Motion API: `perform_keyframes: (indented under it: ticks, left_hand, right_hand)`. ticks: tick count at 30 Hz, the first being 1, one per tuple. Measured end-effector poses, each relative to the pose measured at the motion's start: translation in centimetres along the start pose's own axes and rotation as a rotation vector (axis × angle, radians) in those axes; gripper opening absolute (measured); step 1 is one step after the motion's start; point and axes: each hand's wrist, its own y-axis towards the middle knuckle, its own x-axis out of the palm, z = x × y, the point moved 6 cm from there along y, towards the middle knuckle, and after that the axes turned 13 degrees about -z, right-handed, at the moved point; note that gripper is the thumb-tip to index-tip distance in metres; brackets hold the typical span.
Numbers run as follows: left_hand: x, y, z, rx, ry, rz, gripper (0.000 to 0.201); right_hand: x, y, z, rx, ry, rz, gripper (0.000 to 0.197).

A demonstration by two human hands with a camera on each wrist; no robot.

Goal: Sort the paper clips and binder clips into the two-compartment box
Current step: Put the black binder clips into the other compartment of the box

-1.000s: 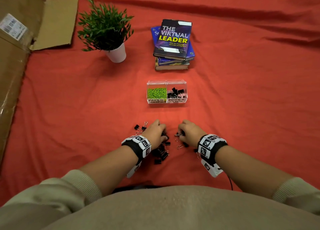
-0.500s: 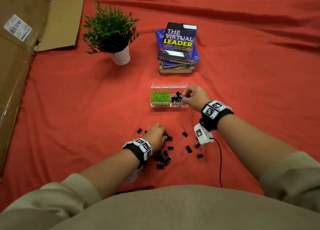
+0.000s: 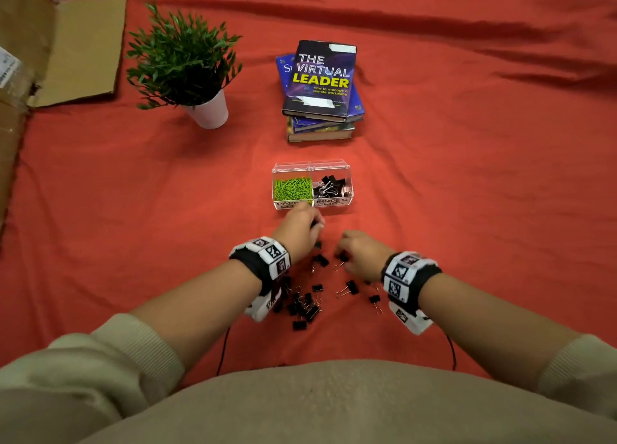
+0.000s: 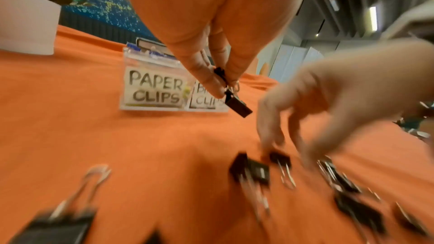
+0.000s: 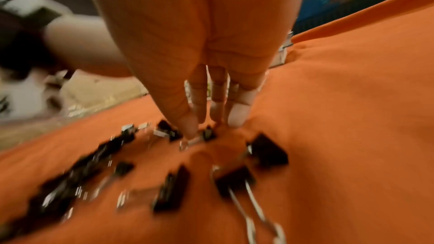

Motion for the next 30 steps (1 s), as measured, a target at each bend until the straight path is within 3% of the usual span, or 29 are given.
perform_keyframes:
  ticks: [2,7,12,15,19,23,26,30]
  left_hand:
    - [-1.7,1.6,1.2,0.021,-0.01,0.04,0.01]
    - [-4.9,6.2,2.7,-0.009,0.025,0.132,0.013]
    - [-4.7,8.4,2.6,-0.044,0.122,0.048,0.013]
    - [-3.9,7.4,3.1,0.028,0.23,0.035,0.019]
    - [-2.8,3.9,4.2,0.193,0.292,0.11,0.031]
    - [0.3,0.5,2.9,0.153,0.293,-0.074,0.027]
    - [3.4,-1.7,0.9,0.048,0.343,-0.231,0.038]
    - [6.0,-3.1,-0.9,-0.046,0.419,-0.32,0.047]
  right_hand:
    - [1.3,-0.3,0.2,-0.007,-0.009,-0.012,0.033]
    - [1.8,-0.7,0.9,0.027,0.002,0.023,0.025]
    - [0.5,-1.9,2.1,0.003,0.068,0.142,0.02]
    - [-0.5,-3.0,4.0,0.067,0.089,0.214,0.024]
    - [0.5,-3.9,5.3,0.102,0.082,0.136,0.036]
    - [2.2,-3.7,4.4,0.071,0.025,0.047,0.046]
    - [3.1,-3.5,3.8,0.069,-0.031,0.021,0.051]
    - [3.5,-3.3,3.4,0.118,-0.07,0.01,0.034]
